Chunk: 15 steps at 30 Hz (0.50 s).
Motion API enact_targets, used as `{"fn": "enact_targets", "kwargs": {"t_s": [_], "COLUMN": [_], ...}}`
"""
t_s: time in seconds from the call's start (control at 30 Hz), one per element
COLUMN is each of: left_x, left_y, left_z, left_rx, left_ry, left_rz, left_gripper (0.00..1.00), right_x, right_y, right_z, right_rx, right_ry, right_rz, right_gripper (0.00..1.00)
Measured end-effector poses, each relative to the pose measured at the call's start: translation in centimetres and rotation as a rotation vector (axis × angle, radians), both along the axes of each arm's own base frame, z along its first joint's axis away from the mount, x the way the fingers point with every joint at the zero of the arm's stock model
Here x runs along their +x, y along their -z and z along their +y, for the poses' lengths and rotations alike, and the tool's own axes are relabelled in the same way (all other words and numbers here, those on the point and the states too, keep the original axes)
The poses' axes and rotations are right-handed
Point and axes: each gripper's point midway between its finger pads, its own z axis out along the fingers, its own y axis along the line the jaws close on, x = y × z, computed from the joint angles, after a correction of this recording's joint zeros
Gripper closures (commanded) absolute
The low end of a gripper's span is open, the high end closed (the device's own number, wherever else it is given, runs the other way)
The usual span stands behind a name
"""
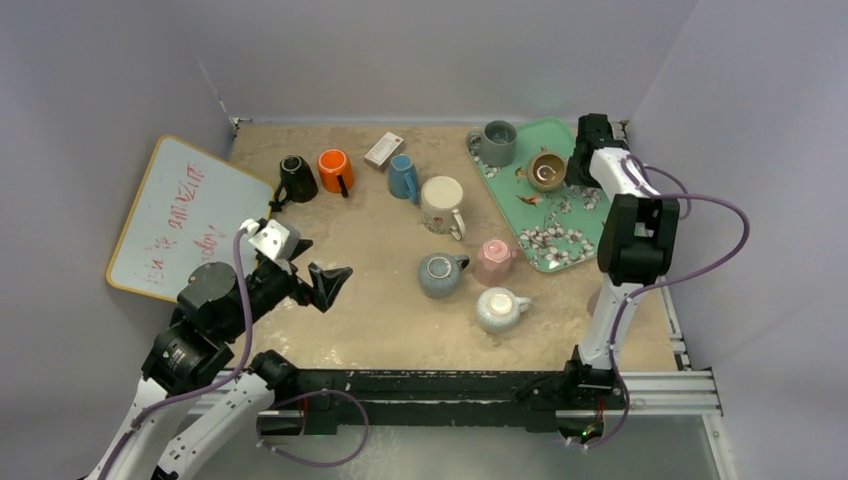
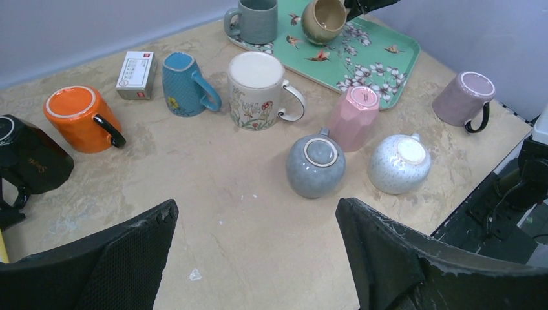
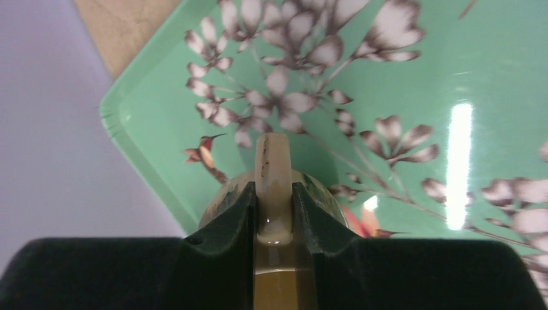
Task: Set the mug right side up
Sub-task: Place the cup on the tray.
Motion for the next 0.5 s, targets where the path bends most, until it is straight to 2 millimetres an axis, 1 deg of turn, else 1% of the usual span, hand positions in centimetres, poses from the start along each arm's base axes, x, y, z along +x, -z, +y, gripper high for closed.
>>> {"fn": "enact_targets", "kwargs": {"t_s": [0.13, 0.3, 0.47, 0.5], "left_x": [-0.2, -0.3, -0.2, -0.2], "left_y": [-0.2, 0.1, 0.2, 0.2], "left_z": [0.4, 0.5, 0.4, 0.4], "left_rx": [-0.004, -0.002, 0.0, 0.0], "left_ry": [-0.009, -0.012, -0.012, -0.012], "left_rz": [-0.014, -0.014, -0.011, -0.011], "left_gripper": [0.07, 0.07, 0.07, 0.07], "right_x": [1.8, 2.7, 4.1, 4.4], "right_y": [0.2, 0.8, 1.1, 1.2], "right_z": [0.3, 0.4, 0.6, 0.6], "right_rx": [0.045, 0.073, 0.11, 0.117], "right_ry": [0.012, 0.015, 0.036, 0.04], "right_rz": [-0.096, -0.112, -0.143, -0.148], "right_gripper": [1.0, 1.0, 1.0, 0.97]}}
